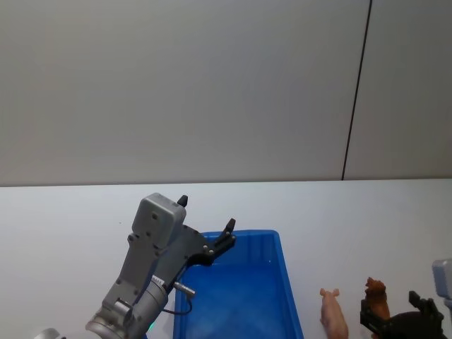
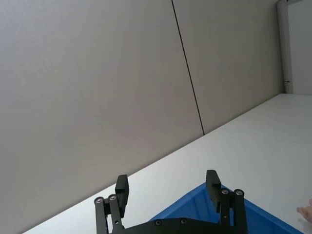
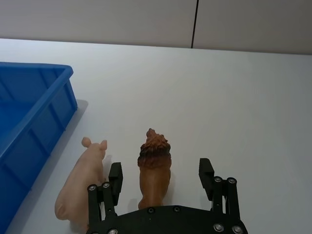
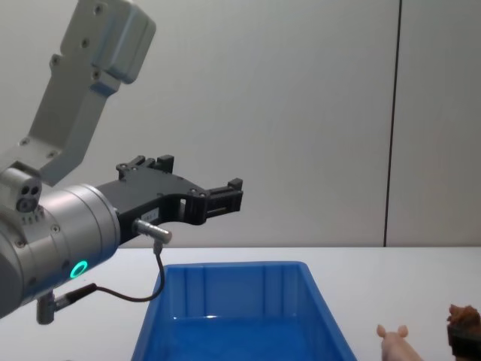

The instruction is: Pick up the two dolls from the table and place them into the box.

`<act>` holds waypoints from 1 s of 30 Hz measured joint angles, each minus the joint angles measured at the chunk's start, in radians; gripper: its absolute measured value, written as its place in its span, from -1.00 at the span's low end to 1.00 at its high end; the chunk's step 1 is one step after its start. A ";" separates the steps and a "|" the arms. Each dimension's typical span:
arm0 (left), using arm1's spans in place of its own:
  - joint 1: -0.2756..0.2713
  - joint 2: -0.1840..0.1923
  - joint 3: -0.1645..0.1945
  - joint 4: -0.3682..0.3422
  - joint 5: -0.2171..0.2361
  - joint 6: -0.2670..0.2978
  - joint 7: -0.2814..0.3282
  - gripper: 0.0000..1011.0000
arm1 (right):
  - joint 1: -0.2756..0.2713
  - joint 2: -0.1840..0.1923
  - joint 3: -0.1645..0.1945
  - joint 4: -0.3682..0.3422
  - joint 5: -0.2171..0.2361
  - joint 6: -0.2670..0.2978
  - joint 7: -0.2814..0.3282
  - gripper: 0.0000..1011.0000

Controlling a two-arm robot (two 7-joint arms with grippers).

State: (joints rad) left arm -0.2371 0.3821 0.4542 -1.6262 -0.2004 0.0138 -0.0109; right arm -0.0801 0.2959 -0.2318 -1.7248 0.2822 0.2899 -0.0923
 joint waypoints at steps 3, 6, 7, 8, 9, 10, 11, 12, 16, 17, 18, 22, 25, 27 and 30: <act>0.000 0.000 0.000 0.000 0.000 0.000 0.000 0.98 | 0.000 -0.003 0.001 0.013 0.009 0.000 0.012 0.86; 0.000 0.000 0.000 0.000 0.000 0.000 0.000 0.98 | -0.001 -0.005 0.001 0.021 0.014 0.000 0.019 0.71; 0.000 0.000 0.000 0.000 0.000 0.000 0.000 0.98 | 0.000 -0.007 0.002 0.027 0.019 0.001 0.024 0.64; 0.000 0.000 0.000 0.000 0.000 0.000 0.000 0.98 | 0.000 -0.007 0.002 0.027 0.019 0.001 0.024 0.64; 0.000 0.000 0.000 0.000 0.000 0.000 0.000 0.98 | 0.000 -0.008 0.002 0.033 0.024 0.003 0.029 0.57; 0.000 0.000 0.000 0.000 0.000 0.000 0.000 0.98 | 0.001 -0.010 0.002 0.039 0.028 0.005 0.032 0.46; 0.000 0.000 0.000 0.000 0.000 0.000 0.000 0.98 | 0.001 -0.010 0.002 0.040 0.030 0.006 0.033 0.44; 0.000 0.000 0.000 0.000 0.000 0.000 0.000 0.98 | 0.001 -0.011 0.002 0.043 0.032 0.007 0.035 0.39; 0.000 0.000 0.000 0.000 0.000 0.000 0.000 0.98 | 0.001 -0.015 0.003 0.053 0.041 0.012 0.040 0.11; 0.000 0.000 0.000 0.000 0.000 0.000 0.000 0.98 | 0.001 -0.016 0.004 0.056 0.044 0.013 0.041 0.05; 0.000 0.000 0.000 0.000 0.000 0.000 0.000 0.98 | 0.001 -0.016 0.004 0.056 0.045 0.013 0.042 0.05; 0.000 0.000 0.000 0.000 0.000 0.000 0.000 0.98 | 0.000 -0.018 0.004 0.057 0.047 0.011 0.044 -0.23; 0.000 0.000 0.000 0.000 0.000 0.000 0.000 0.98 | -0.002 -0.019 0.005 0.053 0.046 0.002 0.044 -0.36; 0.000 0.000 0.000 0.000 0.000 0.000 0.000 0.98 | -0.004 -0.019 0.005 0.046 0.042 -0.007 0.045 -0.37; 0.000 0.000 0.000 0.000 0.000 0.000 0.000 0.98 | -0.007 -0.019 0.005 0.033 0.033 -0.022 0.046 -0.37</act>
State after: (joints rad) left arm -0.2372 0.3821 0.4542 -1.6262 -0.2003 0.0138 -0.0109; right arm -0.0870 0.2773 -0.2268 -1.6916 0.3149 0.2683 -0.0464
